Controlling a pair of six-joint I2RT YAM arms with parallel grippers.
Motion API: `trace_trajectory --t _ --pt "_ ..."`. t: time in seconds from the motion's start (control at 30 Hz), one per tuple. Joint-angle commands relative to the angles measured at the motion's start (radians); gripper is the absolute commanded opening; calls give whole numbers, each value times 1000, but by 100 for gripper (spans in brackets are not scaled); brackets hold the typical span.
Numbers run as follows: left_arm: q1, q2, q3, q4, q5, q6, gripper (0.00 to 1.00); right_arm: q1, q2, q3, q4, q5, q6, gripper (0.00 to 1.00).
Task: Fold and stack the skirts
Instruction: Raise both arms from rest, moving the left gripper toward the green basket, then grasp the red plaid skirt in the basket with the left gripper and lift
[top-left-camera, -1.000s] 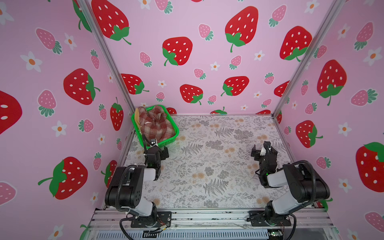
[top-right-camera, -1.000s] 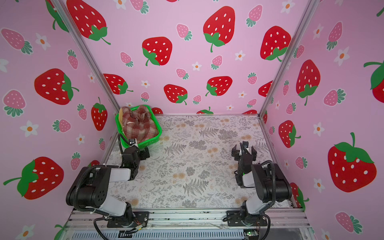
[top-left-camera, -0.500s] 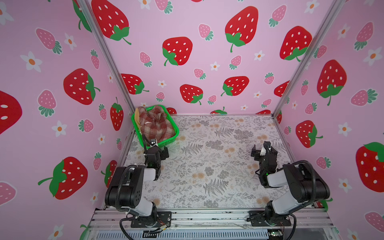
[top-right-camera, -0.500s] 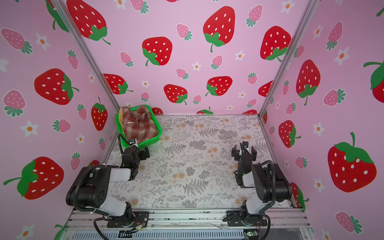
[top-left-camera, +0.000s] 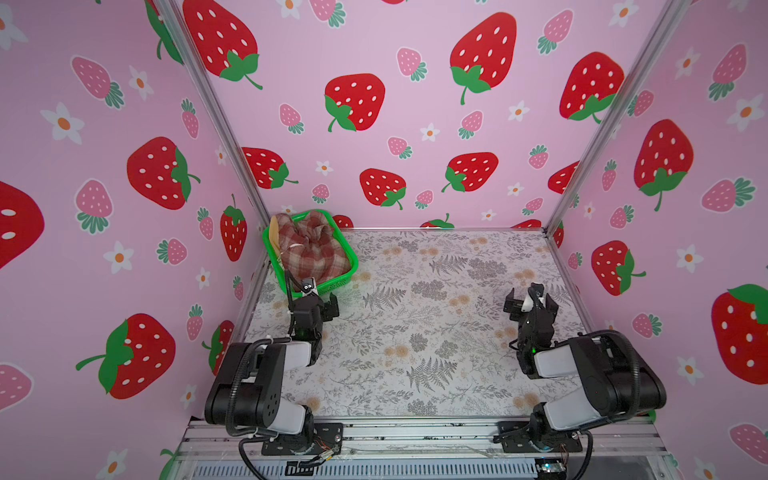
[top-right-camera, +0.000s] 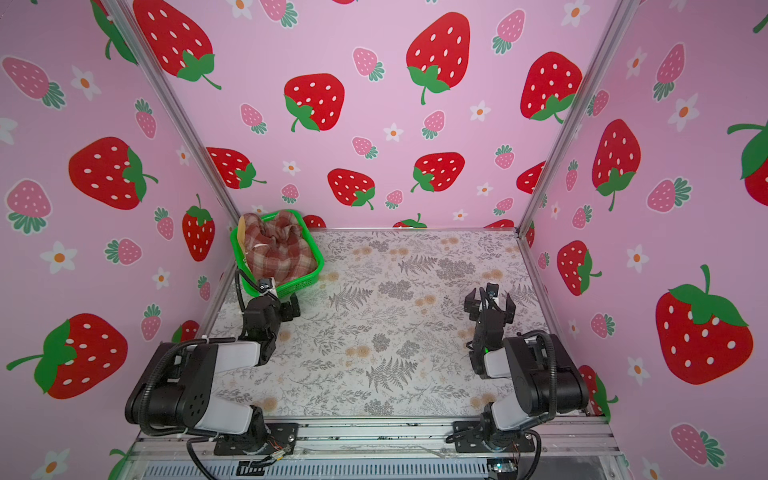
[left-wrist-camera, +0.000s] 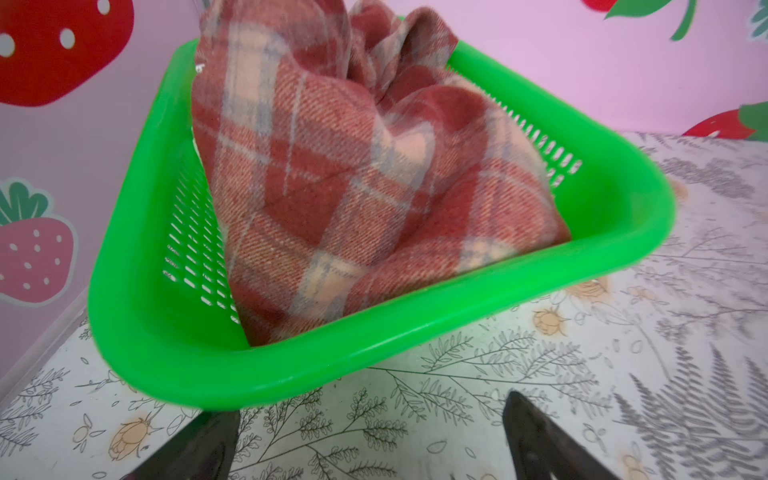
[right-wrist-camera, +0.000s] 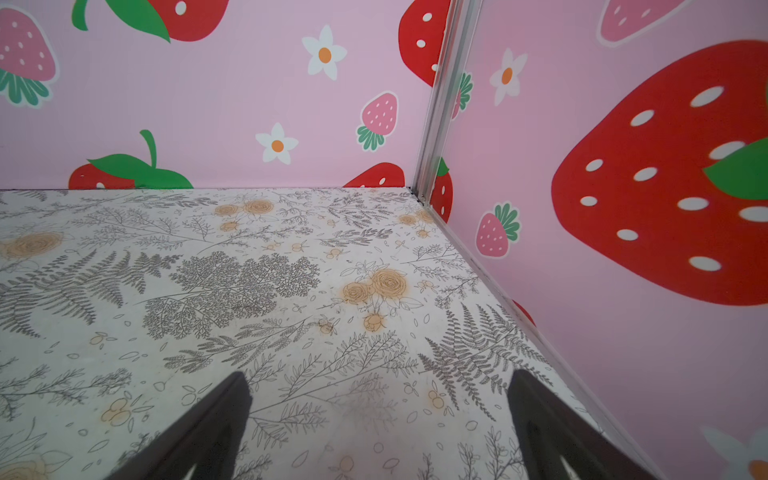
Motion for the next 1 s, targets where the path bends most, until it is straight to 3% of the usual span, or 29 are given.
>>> trace_trajectory --t 0.0,0.13,0.37,0.47,0.6,0.7,0.97 --pt "-7 -101 1 -43 24 21 99 48 -116 -21 -2 126 -47 100" --pt "-46 -250 69 -283 22 6 99 67 -268 80 -288 91 27 100" --pt "-66 -405 281 -699 -13 -162 99 157 -387 223 -530 45 70 100" --pt "-43 -349 449 -863 -12 -204 99 181 -361 346 -698 -11 143 100" --pt "42 -190 719 -1068 130 -261 99 199 -285 500 -861 -102 196 100" --pt "86 -71 873 -1167 164 -274 99 207 -232 590 -925 -159 210 100" --pt "172 148 1019 -1190 241 -347 99 224 -143 698 -974 -204 241 100"
